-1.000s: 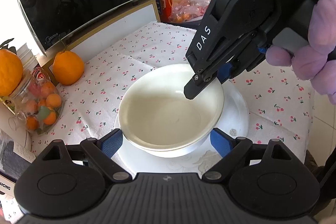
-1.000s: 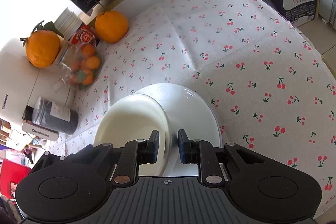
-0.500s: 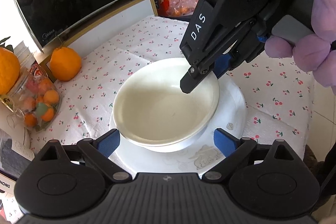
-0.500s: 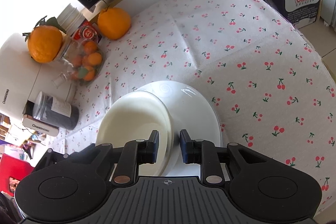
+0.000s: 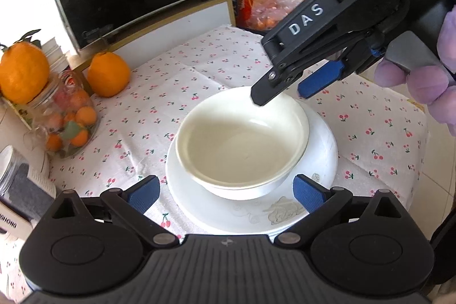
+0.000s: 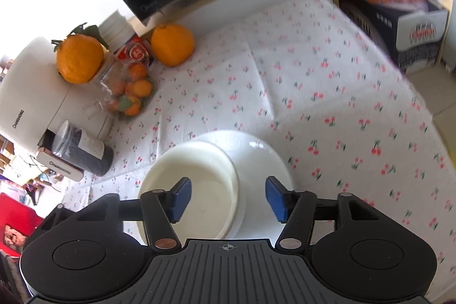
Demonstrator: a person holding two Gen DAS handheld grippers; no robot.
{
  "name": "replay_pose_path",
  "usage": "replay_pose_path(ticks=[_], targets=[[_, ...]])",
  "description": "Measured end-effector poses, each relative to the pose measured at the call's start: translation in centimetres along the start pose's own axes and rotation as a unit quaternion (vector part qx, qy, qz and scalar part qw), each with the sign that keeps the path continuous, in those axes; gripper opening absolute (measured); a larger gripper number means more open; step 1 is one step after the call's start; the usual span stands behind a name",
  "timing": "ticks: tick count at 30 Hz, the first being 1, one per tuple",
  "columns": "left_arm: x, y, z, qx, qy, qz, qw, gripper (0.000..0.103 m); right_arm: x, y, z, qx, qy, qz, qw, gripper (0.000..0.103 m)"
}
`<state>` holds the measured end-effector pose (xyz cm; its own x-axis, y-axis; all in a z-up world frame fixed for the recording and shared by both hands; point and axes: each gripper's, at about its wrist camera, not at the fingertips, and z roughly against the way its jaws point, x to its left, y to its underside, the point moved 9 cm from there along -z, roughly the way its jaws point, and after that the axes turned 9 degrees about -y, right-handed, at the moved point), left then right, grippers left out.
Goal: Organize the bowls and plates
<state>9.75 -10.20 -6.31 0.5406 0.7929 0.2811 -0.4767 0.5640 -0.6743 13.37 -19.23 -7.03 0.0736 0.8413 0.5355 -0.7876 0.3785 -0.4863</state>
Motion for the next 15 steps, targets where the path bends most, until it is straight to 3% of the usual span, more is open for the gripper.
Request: replay_pose_path(ticks=[7,11,15], targets=[[1.8,0.2,1.4,0.007,-0.030,0.068,0.9972,0.102,-0.7,-0.7,1.6,-0.029,0.021,0.039,0.999,0.072],[3.2,1.2,1.7,0.040,-0.042,0.137,0.9889,0.102,-2.0,-0.6,2.6,-0.039,0.036,0.046,0.998,0.075],[4.0,2.6,2.1,0.067,-0.032,0.190,0.9790,0.102,-3.4,-0.5,3.7,-0.049,0.053,0.052,0.996,0.078]])
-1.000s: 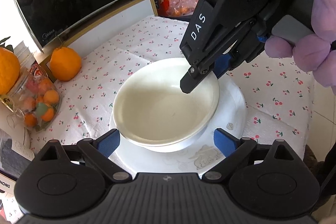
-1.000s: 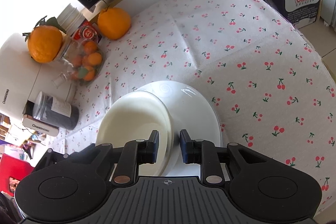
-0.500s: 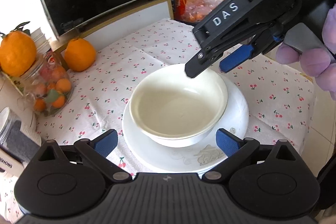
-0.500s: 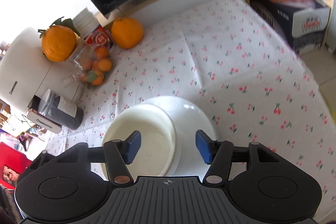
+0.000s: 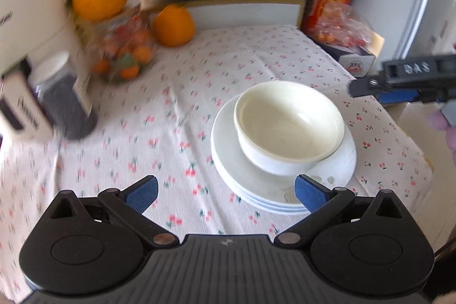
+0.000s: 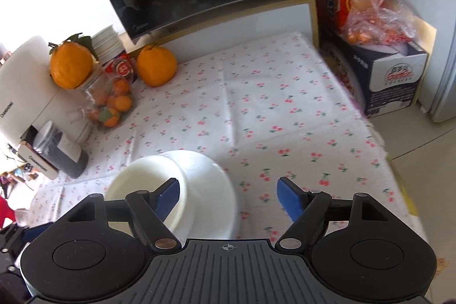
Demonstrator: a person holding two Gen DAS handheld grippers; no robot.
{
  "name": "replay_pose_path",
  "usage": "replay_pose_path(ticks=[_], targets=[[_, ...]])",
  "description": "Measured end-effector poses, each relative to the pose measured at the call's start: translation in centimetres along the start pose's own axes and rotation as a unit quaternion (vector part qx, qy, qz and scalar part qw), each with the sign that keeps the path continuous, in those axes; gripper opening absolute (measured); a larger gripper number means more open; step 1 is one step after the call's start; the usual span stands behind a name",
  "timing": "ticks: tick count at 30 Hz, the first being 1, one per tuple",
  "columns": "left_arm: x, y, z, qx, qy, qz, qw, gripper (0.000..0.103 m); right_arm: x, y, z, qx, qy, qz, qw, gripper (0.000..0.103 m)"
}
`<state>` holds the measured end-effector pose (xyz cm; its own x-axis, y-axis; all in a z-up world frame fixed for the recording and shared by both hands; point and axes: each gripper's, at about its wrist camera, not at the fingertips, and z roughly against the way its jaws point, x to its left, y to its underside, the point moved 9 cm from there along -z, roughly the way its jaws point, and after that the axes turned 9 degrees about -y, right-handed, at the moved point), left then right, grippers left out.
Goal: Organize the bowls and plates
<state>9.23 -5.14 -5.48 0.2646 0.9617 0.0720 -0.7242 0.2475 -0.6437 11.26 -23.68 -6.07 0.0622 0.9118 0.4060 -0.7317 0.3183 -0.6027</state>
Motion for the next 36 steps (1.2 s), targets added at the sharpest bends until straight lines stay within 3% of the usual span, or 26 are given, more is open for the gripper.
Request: replay_pose_path(ticks=[6,9,11,27,36], targets=[[0.4,1.2,0.7,0.013,-0.010,0.026,0.9995,0.102,-1.6,0.3,1.4,-0.003,0.011,0.007,1.000,0.079],[0.7,1.8,1.1,0.016,-0.024,0.046,0.9985,0.102,-2.2,0.8,2.2,-0.005,0.020,0.003,1.000,0.089],[0.9,2.2,1.3,0.021,-0.035,0.061,0.9973,0.103,-2.2,1.4,2.4,0.003,0.026,0.005,1.000,0.089],[0.7,3.6,2.5,0.028,-0.131,0.102,0.9858,0.103,1.6,6.7,3.6,0.018,0.070,0.066,0.995,0.096],[0.0,3.8,2.2,0.036,-0.147,0.101,0.9834,0.103,2.6,8.7,2.8,0.029,0.100,0.100,0.989,0.098]])
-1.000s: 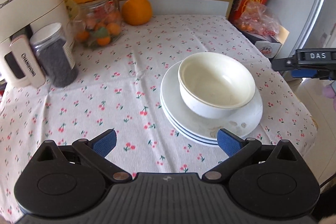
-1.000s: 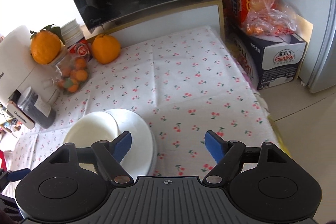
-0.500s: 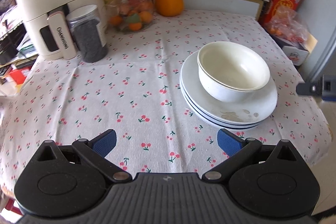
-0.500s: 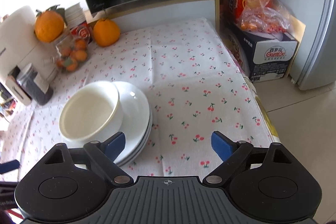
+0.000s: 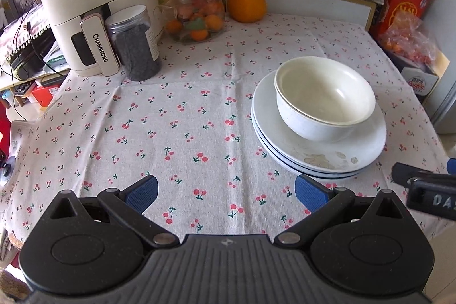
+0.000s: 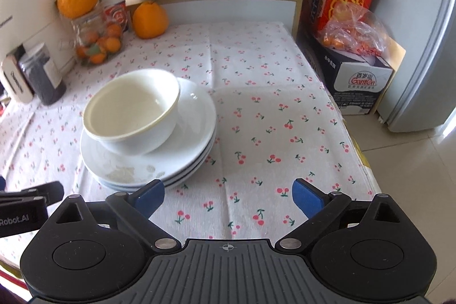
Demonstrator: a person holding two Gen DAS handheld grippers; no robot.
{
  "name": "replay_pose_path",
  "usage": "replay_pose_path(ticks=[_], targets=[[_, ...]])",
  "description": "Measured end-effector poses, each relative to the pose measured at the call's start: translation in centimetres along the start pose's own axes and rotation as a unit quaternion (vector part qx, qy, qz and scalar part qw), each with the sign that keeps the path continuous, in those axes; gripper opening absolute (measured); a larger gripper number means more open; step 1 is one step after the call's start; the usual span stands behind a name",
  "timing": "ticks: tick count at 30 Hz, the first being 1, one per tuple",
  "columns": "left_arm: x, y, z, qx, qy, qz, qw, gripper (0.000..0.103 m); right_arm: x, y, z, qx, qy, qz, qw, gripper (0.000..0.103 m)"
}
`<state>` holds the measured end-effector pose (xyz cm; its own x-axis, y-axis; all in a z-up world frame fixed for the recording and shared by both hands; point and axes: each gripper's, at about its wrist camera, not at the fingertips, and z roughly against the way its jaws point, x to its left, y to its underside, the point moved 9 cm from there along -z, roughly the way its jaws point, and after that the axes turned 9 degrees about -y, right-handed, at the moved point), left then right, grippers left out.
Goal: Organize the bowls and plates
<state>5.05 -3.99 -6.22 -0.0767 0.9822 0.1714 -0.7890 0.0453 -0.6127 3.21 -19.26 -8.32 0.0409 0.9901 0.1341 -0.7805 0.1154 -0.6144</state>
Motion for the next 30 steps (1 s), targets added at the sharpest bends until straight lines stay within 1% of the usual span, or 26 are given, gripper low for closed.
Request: replay_pose_path(ticks=[7,13,30], targets=[[-0.6,0.2,0.0,-0.001,-0.004,-0.014,0.9999,0.103,0.1,0.1,-0.3,-0.002,0.010,0.007,1.000,0.098],[-0.9,0.4,0.0,0.004,-0.004,-0.017,0.9998,0.103,0.0,0.1,-0.5,-0.001,0.014,0.008,1.000,0.098],[-1.3,0.3,0.4,-0.006,-0.002,-0.020,0.9998,0.103,-0.1,0.0,-0.3,-0.004,0.014,0.004,1.000,0.098]])
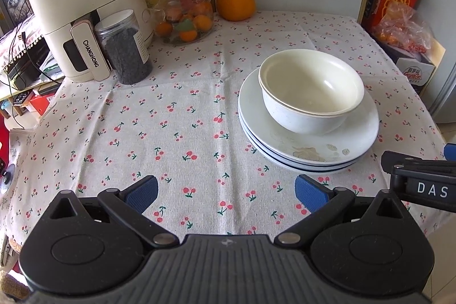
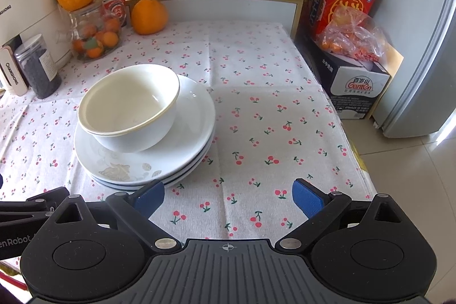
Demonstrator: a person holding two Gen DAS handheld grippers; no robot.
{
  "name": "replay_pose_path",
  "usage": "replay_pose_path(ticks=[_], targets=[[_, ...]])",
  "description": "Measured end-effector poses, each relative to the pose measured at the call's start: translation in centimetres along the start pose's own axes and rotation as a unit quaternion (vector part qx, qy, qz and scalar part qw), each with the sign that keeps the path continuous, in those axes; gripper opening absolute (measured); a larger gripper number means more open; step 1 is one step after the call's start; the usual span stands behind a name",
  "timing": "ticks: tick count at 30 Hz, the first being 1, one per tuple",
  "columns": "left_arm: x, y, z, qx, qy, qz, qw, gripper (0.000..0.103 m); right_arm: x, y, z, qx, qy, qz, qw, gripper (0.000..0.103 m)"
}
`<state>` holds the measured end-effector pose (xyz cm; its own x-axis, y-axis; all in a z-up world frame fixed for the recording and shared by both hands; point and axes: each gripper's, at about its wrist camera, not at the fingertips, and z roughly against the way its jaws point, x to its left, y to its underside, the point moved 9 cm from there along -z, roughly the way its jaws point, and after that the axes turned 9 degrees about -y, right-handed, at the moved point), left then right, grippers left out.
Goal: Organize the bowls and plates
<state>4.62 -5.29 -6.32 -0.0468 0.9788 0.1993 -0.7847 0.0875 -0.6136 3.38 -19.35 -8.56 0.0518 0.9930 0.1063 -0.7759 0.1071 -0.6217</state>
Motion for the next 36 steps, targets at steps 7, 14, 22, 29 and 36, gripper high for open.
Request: replay_pose_path(ticks=[7,14,22,29,36], targets=[[0.09,-0.05,0.03,-0.002,-0.001,0.004,1.0000,0.103,0.01,0.01,-0.01,0.000,0.000,0.000,1.000,0.098],[0.06,-0.03,0.12,-0.003,-0.001,0.003,1.0000,0.103,-0.05,0.05,0.05,0.000,0.000,-0.001,1.000,0.098],[-0.03,0.01,0.16,-0.004,-0.001,0.002,1.0000,0.103,-0.14,0.10,0.07,-0.001,0.001,-0.001,1.000,0.098],[-0.12,0.01,0.24,-0.004,0.000,0.001,1.0000,0.103,-0.14,0.09,0.06,-0.001,0.001,-0.001,1.000,0.098],[-0.21,0.03,0.25,-0.005,0.001,0.000,1.0000,0.103,-0.14,0.08,0.06,-0.001,0.001,-0.001,1.000,0.098]])
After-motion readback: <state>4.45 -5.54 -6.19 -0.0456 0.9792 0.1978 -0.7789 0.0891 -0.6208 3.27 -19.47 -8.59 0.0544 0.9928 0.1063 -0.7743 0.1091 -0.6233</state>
